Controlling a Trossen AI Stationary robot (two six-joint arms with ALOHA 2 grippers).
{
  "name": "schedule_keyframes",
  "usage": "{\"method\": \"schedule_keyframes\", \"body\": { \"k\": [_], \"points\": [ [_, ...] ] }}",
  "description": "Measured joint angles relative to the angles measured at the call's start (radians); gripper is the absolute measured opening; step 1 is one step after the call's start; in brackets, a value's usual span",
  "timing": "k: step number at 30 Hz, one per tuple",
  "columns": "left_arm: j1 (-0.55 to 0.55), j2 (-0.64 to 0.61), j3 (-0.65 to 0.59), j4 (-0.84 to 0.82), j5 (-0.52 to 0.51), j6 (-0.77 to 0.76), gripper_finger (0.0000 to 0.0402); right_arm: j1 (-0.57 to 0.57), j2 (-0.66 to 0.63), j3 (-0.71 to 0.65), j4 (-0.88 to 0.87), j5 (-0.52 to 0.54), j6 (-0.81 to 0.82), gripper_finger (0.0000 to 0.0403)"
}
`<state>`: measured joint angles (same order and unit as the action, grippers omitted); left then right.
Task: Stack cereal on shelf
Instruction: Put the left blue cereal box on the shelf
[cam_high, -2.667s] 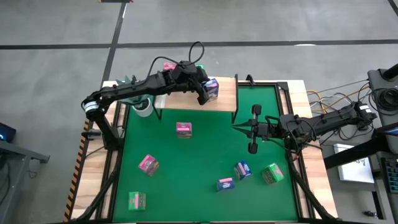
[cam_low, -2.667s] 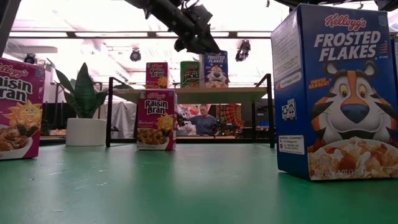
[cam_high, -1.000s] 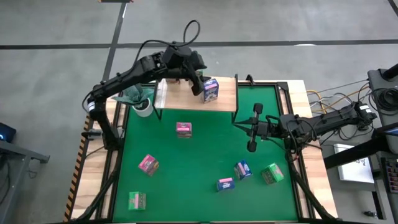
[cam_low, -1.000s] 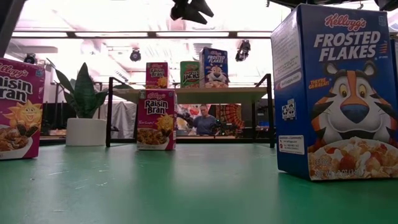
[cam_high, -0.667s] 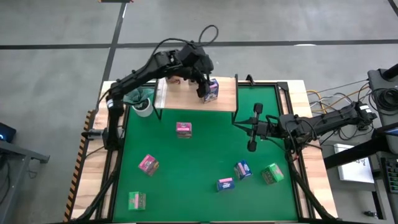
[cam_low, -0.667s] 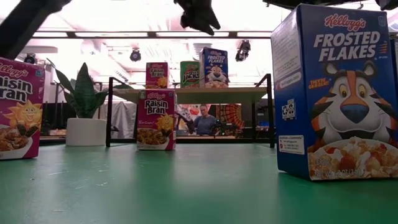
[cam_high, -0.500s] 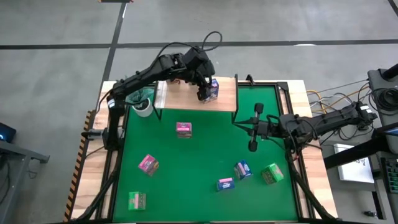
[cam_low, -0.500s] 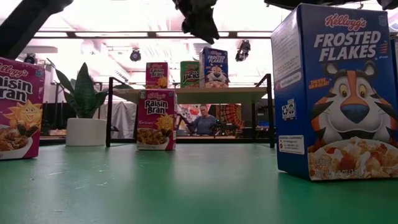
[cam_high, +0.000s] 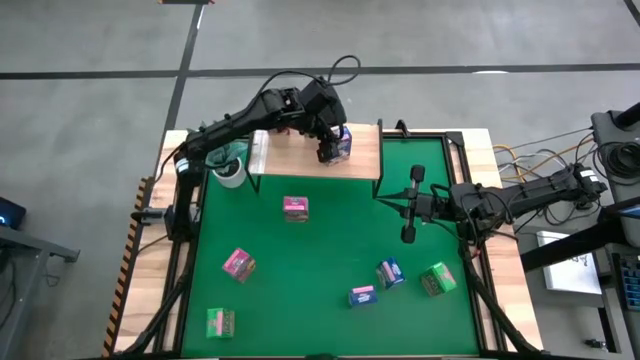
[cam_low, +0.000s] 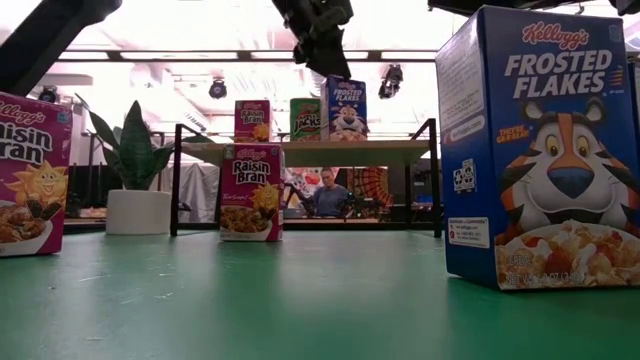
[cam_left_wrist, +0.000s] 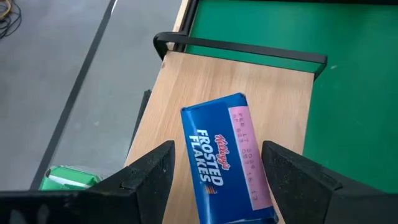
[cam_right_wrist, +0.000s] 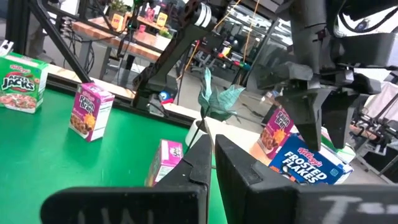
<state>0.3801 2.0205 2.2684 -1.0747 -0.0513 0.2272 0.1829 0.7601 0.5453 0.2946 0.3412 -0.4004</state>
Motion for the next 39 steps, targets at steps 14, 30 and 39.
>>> {"method": "schedule_keyframes", "body": {
  "k": [14, 30, 39],
  "points": [
    [0.0, 0.048, -0.001, -0.024, -0.002, 0.013, 0.0224, 0.0, 0.0, 0.0, -0.004, 0.0, -0.001, 0.0013],
    [0.0, 0.048, 0.0, 0.066, 0.019, 0.11, 0.0161, 0.0, 0.0, 0.0, -0.003, 0.0, -0.003, 0.0013],
    [0.015, 0.068, 0.0, 0.273, 0.036, 0.182, 0.016, 0.0, 0.0, 0.0, -0.002, 0.0, -0.003, 0.0013]
  ]
}}
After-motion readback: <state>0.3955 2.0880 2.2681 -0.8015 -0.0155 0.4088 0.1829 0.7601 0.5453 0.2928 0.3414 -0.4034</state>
